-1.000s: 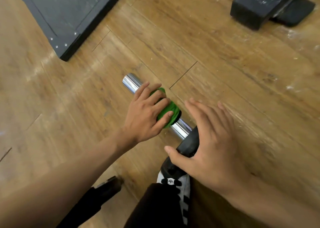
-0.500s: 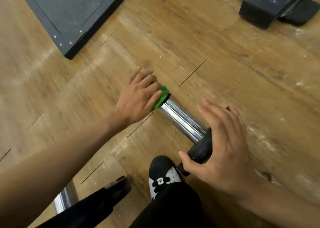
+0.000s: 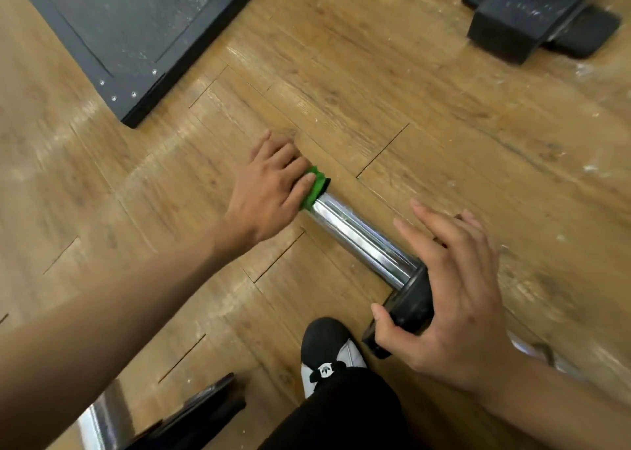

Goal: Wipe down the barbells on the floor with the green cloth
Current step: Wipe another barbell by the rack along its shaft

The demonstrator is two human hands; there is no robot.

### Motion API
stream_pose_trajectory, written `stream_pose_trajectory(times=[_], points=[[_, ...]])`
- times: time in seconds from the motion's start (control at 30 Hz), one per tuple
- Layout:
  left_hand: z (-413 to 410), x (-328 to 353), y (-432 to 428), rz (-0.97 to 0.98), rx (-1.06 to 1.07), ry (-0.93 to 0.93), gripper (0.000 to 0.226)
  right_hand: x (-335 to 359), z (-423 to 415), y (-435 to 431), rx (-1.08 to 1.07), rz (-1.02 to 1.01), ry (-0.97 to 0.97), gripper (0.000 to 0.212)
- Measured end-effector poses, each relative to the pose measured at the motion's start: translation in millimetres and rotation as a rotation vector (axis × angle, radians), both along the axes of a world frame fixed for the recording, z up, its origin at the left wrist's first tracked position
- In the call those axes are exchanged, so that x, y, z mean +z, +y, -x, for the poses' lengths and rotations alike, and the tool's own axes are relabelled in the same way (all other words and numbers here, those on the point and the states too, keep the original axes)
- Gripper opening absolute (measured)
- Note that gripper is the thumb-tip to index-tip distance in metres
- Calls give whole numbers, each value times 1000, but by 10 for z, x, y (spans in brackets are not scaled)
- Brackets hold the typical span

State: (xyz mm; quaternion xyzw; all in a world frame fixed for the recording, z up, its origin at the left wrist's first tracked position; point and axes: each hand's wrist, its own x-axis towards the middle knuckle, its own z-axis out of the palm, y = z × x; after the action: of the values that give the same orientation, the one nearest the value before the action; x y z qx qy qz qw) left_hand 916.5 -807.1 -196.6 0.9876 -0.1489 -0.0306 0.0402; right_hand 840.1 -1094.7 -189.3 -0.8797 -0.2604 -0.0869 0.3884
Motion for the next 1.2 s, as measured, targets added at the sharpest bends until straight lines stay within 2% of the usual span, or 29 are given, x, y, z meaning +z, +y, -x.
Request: stream_pose_trajectory(times=[0.1,0.17,0.27,0.33,0.47,0.53,0.67,0.77,0.87,0.97,1.03,1.2], points=[[363,-95,-578,98,-170,-7,41,1,5,30,-9,-6,0,82],[665,-186,-932,161,-288,25,45,14,26,42,-7,3,11,83],[620,-190,-820,120,-404,6,49,31,41,46,2,26,16,86],[383,-155,-456,62,-340,-6,48,32,53,37,12,32,22,89],[-49,-24,212,-58,14,0,53,31,78,51,-4,20,37,90],[-44,1,98,-25,-18,-11,51,25,68,59,-10,-1,33,89],[449,-88,-834,176,-289,8,44,22,32,57,-19,-14,27,90],[597,-156,-1016,175,-398,13,45,26,19,32,-11,11,24,89],[297,-156,-545,86,-338,-25,47,24,0,-2,10,51,33,92],[-14,-50,-59,-47,-71,-34,50,59,-12,12,-17,91,102,91],[0,-17,-89,-39,16,-40,51,103,-11,36,-32,129,144,87],[620,-157,-1071,221,-248,45,37,151,-43,25,-95,97,203,72]])
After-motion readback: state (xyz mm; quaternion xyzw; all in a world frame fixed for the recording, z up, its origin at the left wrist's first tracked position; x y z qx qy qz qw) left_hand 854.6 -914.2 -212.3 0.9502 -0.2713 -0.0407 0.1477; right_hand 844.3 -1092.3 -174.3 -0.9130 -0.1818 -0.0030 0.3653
